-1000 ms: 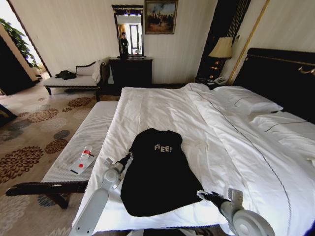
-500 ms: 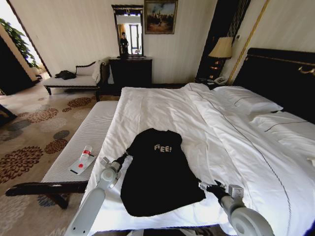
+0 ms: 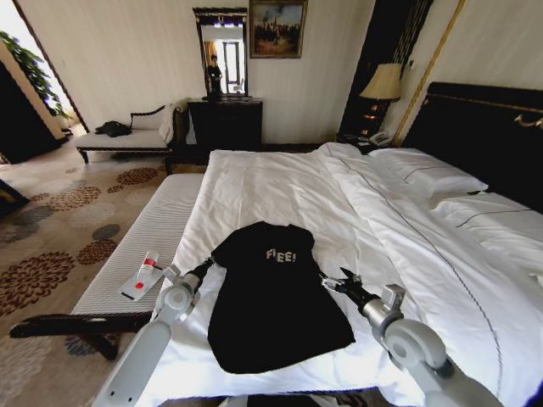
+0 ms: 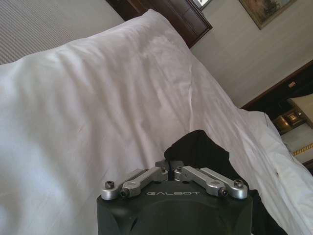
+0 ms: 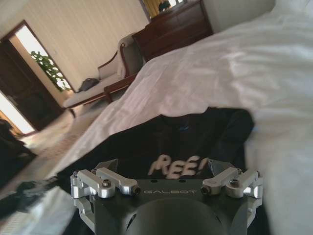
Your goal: Fold the clothes on the bed.
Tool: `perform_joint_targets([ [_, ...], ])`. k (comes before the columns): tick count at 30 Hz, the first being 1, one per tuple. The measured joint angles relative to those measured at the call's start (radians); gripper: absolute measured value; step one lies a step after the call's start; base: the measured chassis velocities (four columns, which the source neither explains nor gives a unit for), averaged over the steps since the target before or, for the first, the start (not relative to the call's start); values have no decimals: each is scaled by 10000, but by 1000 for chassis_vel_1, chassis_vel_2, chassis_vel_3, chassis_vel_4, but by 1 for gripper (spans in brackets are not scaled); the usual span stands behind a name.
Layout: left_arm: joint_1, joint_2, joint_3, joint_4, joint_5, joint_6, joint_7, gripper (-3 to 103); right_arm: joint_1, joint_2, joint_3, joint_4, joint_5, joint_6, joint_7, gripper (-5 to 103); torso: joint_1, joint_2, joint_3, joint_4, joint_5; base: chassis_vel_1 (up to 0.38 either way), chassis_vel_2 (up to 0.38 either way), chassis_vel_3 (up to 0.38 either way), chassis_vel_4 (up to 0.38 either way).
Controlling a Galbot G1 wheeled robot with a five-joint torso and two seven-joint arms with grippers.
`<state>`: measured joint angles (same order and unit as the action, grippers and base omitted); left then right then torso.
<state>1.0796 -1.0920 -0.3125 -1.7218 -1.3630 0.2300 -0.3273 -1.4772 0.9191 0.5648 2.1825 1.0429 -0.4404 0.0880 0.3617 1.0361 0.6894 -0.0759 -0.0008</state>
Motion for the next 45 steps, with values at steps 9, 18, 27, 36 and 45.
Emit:
perform_joint_targets([
  [9,-15,253,130,-35,53,10,1,0,1742,302,-1029,-1413,4232,-1367,1052,100,1,0,0,2,1,0,0,0,0],
  [18,-20,413,192,-128,18,20,0,0,2975,722,-1656,-2969,4374,-1388,1078,100,0,1,0,4,1,0,0,0,0],
  [27,123,527,173,-273,18,41,58,0,3658,642,-2140,-3835,4036,-1374,992,100,0,1,0,2,1,0,0,0,0],
  [36,128,508,193,-192,112,62,152,0,3769,930,-2148,-4557,3317,-1220,686,100,-1,1,0,3,2,0,0,0,0],
  [45,94,502,216,-179,117,68,152,0,3925,1021,-2137,-5017,3251,-1196,618,100,-1,1,-1,3,2,0,0,0,0],
])
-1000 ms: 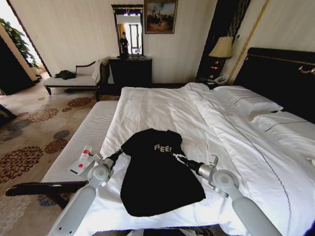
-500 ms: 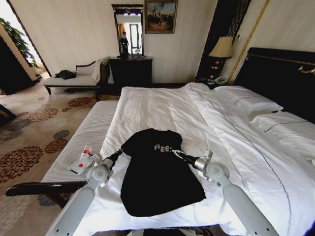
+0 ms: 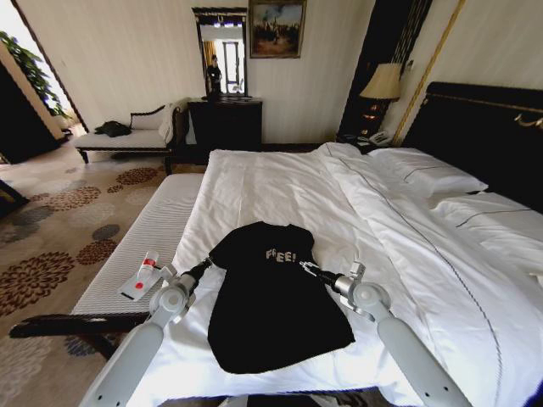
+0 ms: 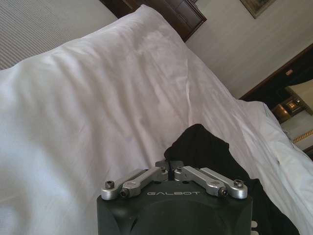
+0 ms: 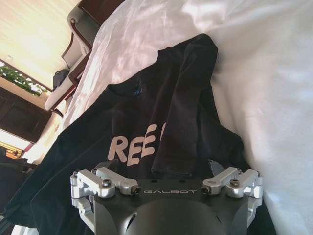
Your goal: Fold the clothes on the bed.
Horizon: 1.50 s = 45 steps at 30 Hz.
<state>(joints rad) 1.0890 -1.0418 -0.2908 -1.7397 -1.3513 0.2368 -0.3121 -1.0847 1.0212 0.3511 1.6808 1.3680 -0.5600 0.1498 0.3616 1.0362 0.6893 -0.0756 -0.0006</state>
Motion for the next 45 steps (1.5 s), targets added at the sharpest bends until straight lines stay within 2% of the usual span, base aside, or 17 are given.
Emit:
perform_joint_targets([
  [12,35,-6,-85,-36,1,5,11,0,299,83,-303,-509,7,-27,8,102,0,-1,0,0,0,0,0,0,0],
  [15,11,-14,-159,-15,-7,5,12,0,378,173,-313,-622,6,-16,10,91,0,0,0,0,0,0,0,0,0],
  [18,-12,-16,-161,-1,-7,5,13,0,432,198,-313,-659,18,-13,14,85,0,0,0,0,0,0,0,0,0],
  [21,-34,-46,-159,24,-5,5,12,0,466,227,-315,-662,29,-13,23,70,1,0,0,0,0,0,0,0,0],
  [23,-35,-59,-158,36,-2,5,12,0,468,242,-322,-655,29,-12,27,70,0,0,0,-1,0,0,0,0,0],
  [25,-34,-99,-149,72,25,4,14,0,481,297,-328,-624,30,-12,48,58,0,0,0,0,0,0,0,0,0],
  [26,-34,-99,-149,72,25,4,14,0,481,297,-328,-624,30,-12,48,58,0,0,0,0,0,0,0,0,0],
  [31,-29,-126,-151,124,47,1,38,0,485,302,-327,-616,27,-4,68,32,0,0,0,0,0,0,0,0,0],
  [32,-29,-126,-151,124,47,1,38,0,485,302,-327,-616,27,-4,68,32,0,0,0,0,0,0,0,0,0],
  [33,-33,-127,-153,132,47,0,41,0,485,296,-324,-616,26,8,70,26,0,-1,0,0,0,0,0,0,0],
  [36,-41,-127,-154,142,47,0,43,0,487,295,-323,-625,26,27,72,20,0,0,0,0,0,0,0,0,0],
  [39,-63,-134,-154,159,45,-4,44,0,517,294,-328,-698,24,52,73,4,0,0,0,0,0,0,0,0,0],
  [45,-59,-145,-160,164,44,-9,45,0,519,298,-330,-755,15,70,67,0,0,0,0,0,0,0,0,0,0],
])
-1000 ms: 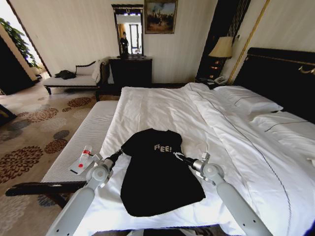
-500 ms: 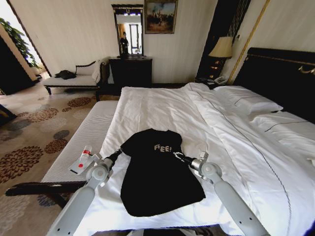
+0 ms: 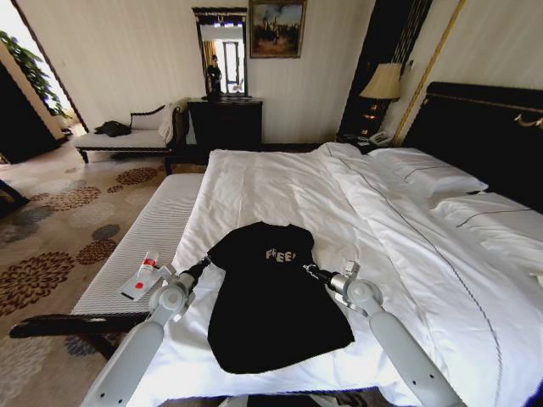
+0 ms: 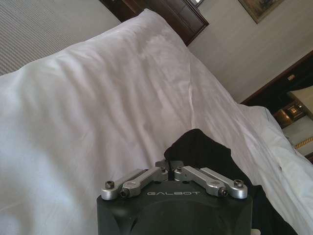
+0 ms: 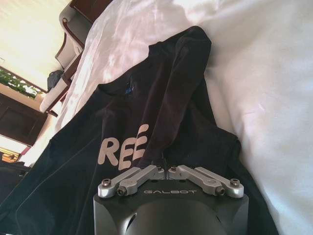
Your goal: Fold the clothes on the bed.
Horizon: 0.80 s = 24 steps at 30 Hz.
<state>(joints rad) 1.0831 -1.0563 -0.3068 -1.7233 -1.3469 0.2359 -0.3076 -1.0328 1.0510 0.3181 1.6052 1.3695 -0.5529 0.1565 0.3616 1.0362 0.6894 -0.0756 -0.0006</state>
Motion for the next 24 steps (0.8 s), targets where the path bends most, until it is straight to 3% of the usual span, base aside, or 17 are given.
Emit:
perform_joint_targets([
  [11,-52,140,-137,-134,-5,-1,26,0,-108,-176,184,387,-129,221,41,0,1,0,0,0,0,0,0,0,0],
  [24,-1106,986,-162,-246,-439,82,-111,0,486,-1468,916,797,-172,292,29,0,0,0,0,-1,-1,0,0,0,0],
])
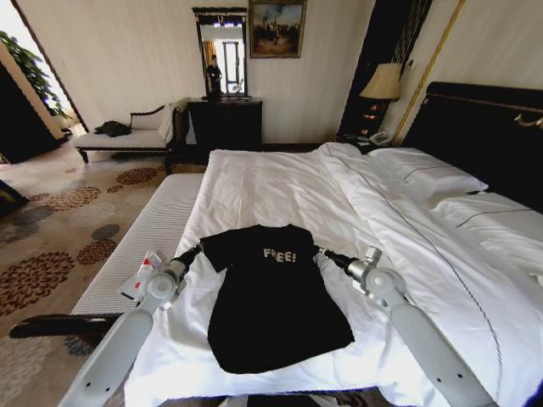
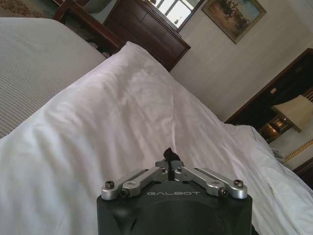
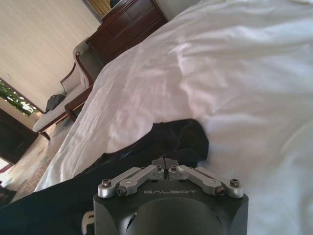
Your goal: Fold the clothes on the bed.
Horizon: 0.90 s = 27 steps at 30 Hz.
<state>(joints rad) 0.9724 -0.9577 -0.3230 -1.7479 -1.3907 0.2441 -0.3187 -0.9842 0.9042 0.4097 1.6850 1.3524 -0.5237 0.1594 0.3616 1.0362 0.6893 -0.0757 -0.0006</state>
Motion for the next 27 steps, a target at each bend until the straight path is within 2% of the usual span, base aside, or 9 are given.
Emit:
perform_joint_targets([
  [8,-947,315,286,699,-291,117,7,0,1250,-561,-308,-1391,-139,73,-313,0,0,0,1,0,1,0,0,0,0],
  [18,-1109,71,448,1243,-68,138,141,0,2886,-507,-986,-3372,-965,375,-800,0,2,-1,1,3,2,0,0,0,0],
  [27,-1101,-99,454,1714,183,138,387,0,2612,-418,-858,-3537,-1591,518,-950,0,1,-1,0,0,1,0,0,0,0],
])
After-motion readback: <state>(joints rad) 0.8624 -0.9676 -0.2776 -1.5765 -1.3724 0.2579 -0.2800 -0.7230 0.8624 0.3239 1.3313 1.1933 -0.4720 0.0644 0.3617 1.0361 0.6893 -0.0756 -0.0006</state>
